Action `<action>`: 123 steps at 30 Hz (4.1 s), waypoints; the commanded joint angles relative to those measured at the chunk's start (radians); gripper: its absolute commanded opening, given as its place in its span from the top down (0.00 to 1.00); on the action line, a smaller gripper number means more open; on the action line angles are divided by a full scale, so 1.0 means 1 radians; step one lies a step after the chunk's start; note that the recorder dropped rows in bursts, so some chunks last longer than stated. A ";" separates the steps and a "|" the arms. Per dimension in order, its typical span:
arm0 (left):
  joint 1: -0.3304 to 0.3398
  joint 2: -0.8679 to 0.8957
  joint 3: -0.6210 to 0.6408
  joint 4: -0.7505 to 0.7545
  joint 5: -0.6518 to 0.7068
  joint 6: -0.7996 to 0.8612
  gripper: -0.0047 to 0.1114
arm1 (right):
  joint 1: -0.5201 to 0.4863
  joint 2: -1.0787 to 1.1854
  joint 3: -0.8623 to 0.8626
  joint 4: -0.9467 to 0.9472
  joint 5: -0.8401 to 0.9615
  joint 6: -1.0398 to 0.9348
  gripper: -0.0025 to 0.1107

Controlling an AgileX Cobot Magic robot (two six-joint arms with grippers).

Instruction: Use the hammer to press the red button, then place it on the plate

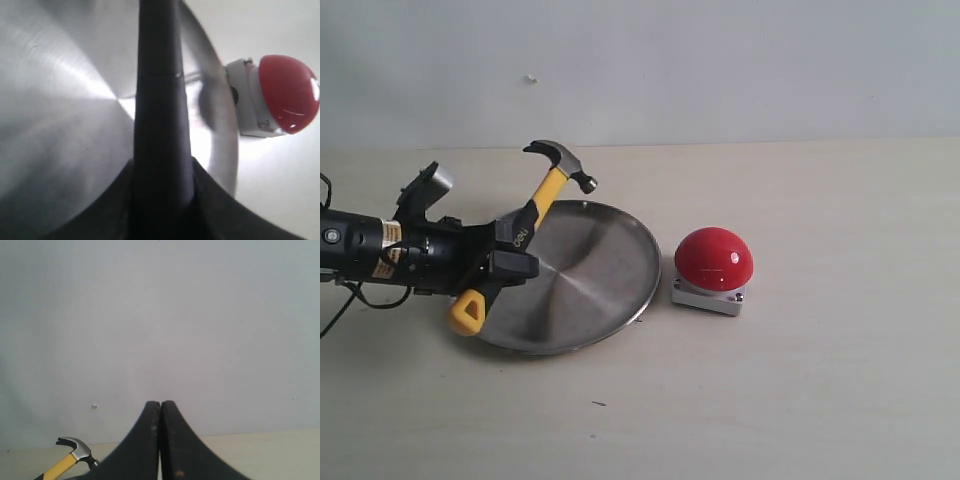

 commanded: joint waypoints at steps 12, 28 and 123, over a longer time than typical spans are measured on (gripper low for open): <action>-0.082 -0.013 0.026 -0.068 0.084 0.116 0.96 | 0.002 -0.005 0.005 -0.006 -0.004 -0.001 0.98; -0.119 -0.013 0.026 -0.012 0.191 0.116 0.96 | 0.002 -0.005 0.005 -0.005 -0.004 -0.001 0.98; 0.108 -1.611 0.899 -1.343 0.278 1.393 0.96 | 0.002 -0.005 0.005 -0.005 -0.004 -0.001 0.98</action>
